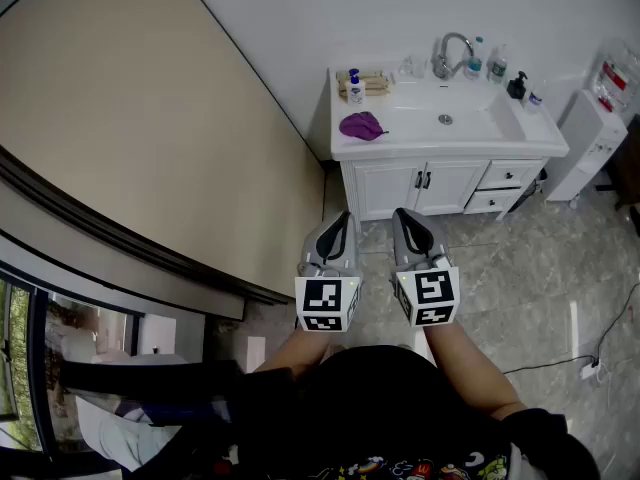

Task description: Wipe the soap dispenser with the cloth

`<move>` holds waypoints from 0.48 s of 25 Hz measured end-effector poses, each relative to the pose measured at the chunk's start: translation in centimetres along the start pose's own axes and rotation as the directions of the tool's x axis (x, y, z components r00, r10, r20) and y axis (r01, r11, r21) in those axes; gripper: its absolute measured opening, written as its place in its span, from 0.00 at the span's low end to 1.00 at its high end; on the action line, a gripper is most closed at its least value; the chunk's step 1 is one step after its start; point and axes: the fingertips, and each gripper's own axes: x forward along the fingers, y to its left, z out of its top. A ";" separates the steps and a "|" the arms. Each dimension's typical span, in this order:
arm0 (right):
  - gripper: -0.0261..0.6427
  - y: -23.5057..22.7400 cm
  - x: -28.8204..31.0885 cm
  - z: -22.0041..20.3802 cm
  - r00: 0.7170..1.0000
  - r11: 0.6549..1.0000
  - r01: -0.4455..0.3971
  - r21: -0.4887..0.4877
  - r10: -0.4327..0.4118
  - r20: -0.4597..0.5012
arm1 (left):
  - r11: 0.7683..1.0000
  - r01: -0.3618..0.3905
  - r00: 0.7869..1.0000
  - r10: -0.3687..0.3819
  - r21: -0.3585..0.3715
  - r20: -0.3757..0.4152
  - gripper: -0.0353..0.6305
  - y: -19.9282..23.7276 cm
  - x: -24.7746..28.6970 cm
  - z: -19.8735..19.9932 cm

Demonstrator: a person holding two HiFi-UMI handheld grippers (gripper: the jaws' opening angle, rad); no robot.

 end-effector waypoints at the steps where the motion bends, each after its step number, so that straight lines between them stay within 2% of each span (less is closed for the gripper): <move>1: 0.07 -0.2 0.0 -0.1 1.000 1.000 0.000 0.001 0.000 0.000 | 1.000 -0.002 1.000 0.002 -0.001 -0.002 0.05 0.0 0.1 0.0; 12: 0.07 -2.9 0.6 -0.8 0.999 0.999 -0.032 0.010 0.032 0.006 | 0.999 -0.027 0.999 0.026 -0.027 -0.028 0.05 -1.8 3.1 -1.1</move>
